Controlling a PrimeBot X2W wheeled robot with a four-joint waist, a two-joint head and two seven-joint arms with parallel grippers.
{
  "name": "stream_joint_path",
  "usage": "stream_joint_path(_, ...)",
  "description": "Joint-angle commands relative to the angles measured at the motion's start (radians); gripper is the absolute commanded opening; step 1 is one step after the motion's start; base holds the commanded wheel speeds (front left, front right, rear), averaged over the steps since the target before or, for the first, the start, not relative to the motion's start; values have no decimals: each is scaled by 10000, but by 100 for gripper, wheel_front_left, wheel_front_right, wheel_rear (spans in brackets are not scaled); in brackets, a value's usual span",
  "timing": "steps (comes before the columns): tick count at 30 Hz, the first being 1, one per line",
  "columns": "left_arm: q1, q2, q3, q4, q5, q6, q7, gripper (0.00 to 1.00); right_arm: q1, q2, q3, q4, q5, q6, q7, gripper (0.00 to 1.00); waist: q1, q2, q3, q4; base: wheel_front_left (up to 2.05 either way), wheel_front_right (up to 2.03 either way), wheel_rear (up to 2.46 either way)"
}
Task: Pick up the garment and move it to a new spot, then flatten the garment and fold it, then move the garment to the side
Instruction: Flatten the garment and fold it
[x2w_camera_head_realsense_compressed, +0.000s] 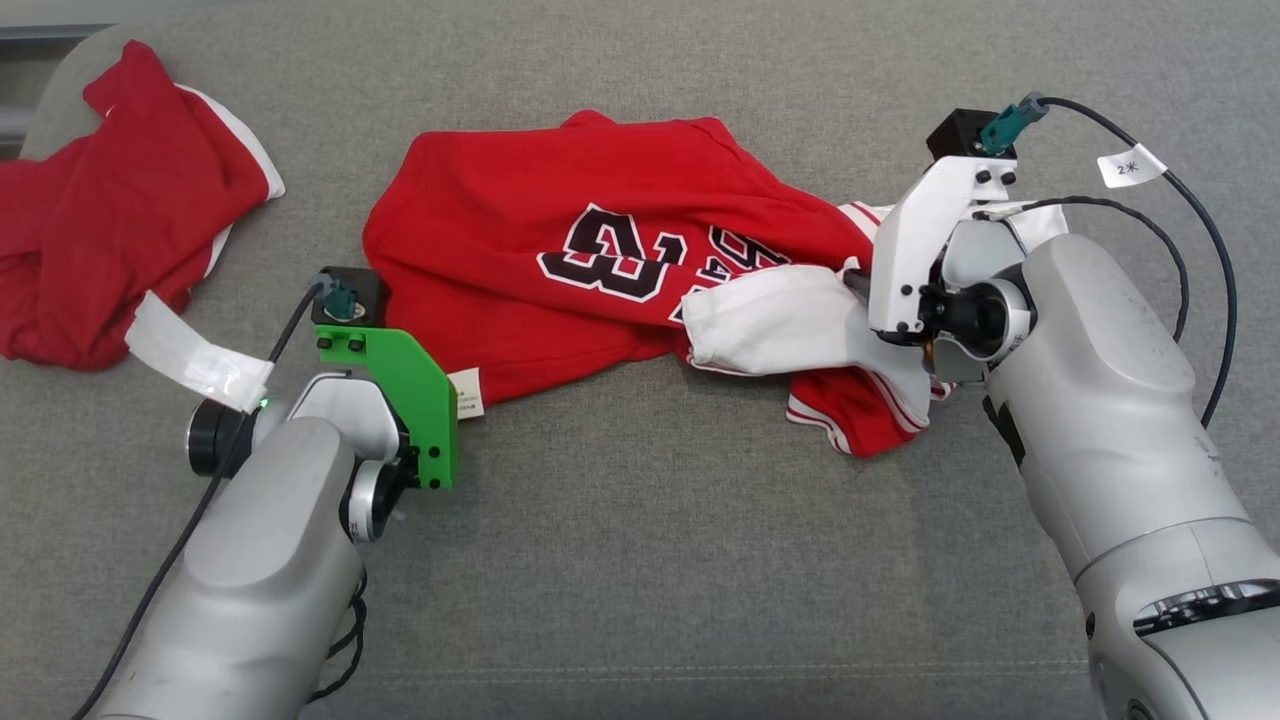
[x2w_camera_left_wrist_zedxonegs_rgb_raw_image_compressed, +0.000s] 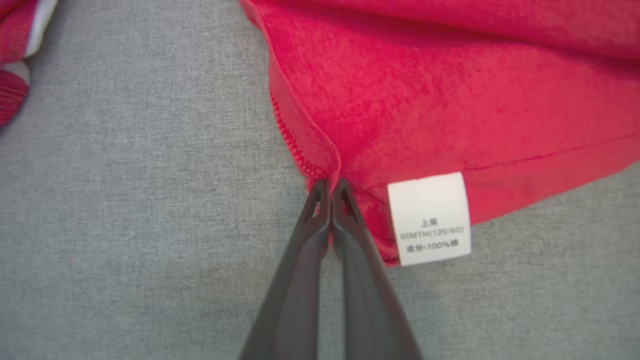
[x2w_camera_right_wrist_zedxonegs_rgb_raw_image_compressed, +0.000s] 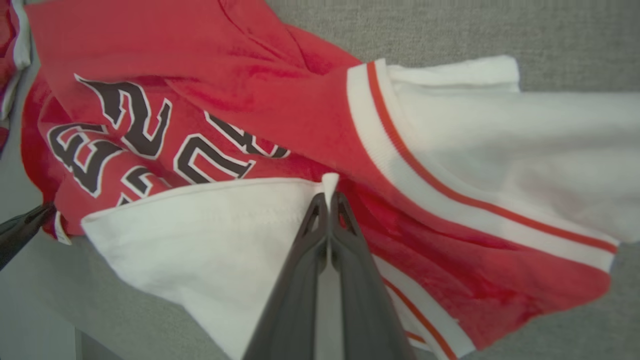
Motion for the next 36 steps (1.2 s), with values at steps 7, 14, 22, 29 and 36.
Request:
stream_joint_path(7,95,-241,1008,-268,-1183,-292,-612,0,-208,-44,-425,-452,27,0,-603,0,-1,0,-310,-37,0,0,0)
stream_joint_path(14,261,-591,2592,-949,-3177,-994,-980,0,-477,-339,-1487,-1137,-396,0,-1071,0,-1,0,-897,-185,0,0,0)
stream_joint_path(22,515,-744,3853,-1745,-4652,-1365,-1244,0,-484,-1165,-2153,-2036,-1075,0,-1355,0,-1,0,-1582,-383,0,0,0)
stream_joint_path(29,287,-1065,4691,-2511,-5728,-1645,-1453,0,-557,-1740,-2100,-2707,-1566,0,-1884,0,-1,0,-1989,-627,0,0,0)
stream_joint_path(36,-468,-1336,5200,-3458,-6607,-1737,-1477,0,-1019,-1985,-2109,-3475,-1924,0,-2835,0,-1,0,-2161,-982,0,0,0)
